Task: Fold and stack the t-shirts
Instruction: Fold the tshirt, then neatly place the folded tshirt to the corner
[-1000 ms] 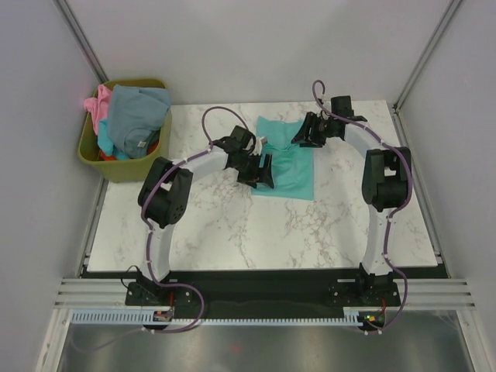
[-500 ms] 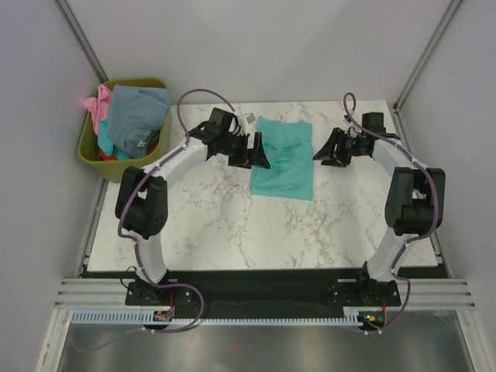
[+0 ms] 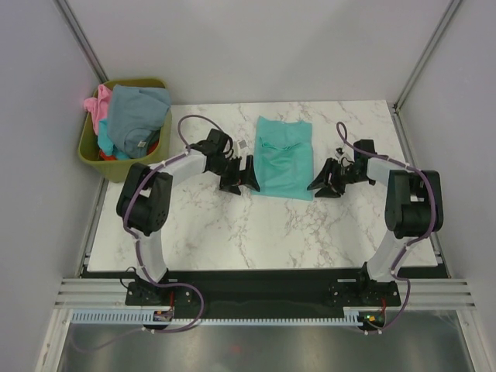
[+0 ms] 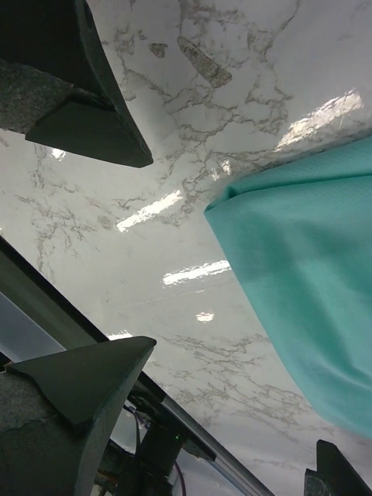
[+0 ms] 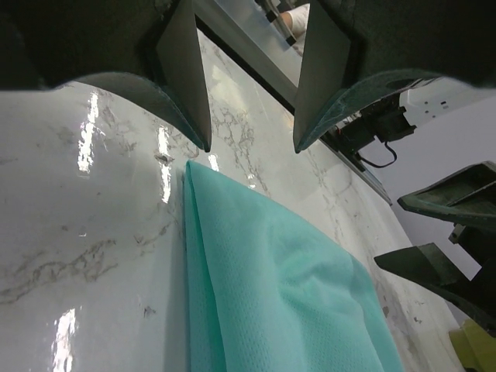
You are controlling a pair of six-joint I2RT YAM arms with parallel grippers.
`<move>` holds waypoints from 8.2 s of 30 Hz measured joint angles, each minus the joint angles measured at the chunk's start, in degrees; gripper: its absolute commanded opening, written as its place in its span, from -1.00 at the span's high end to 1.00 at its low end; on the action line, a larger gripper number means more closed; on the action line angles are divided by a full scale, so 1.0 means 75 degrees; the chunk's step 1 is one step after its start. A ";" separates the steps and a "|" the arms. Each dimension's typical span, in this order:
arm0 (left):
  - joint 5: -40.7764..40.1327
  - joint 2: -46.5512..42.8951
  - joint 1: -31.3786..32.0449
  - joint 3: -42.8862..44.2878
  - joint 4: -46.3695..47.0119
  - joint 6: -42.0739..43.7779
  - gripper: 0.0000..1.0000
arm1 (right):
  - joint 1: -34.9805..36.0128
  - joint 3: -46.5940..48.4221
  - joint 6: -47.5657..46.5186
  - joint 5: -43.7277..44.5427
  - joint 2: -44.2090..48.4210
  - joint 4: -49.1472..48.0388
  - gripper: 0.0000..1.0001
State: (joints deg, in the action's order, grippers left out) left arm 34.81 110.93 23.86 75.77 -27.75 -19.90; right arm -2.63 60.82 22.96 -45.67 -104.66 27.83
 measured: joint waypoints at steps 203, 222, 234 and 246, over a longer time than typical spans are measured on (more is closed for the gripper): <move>-0.1087 -0.1183 0.1005 0.1017 -0.0417 0.0006 0.96 | 0.0230 0.0711 -0.0495 0.0487 0.1976 -0.0184 1.00; -0.1684 0.1894 0.0076 0.4406 -0.0178 0.0819 0.66 | 0.0289 0.4607 -0.0487 0.0694 -0.2308 -0.0906 0.96; -0.3383 0.2882 0.0099 0.5429 0.0096 0.1032 -0.64 | 0.0682 0.6035 -0.1020 0.1105 -0.3483 -0.0988 -0.35; -0.0761 0.1944 -0.0874 0.5045 0.0510 0.0393 -0.60 | 0.0568 0.4374 -0.1457 0.1201 -0.1046 -0.1239 -0.36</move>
State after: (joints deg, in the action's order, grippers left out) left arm 29.10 125.51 17.30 113.60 -23.92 -16.95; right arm 1.63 93.62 12.03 -36.67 -112.51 18.55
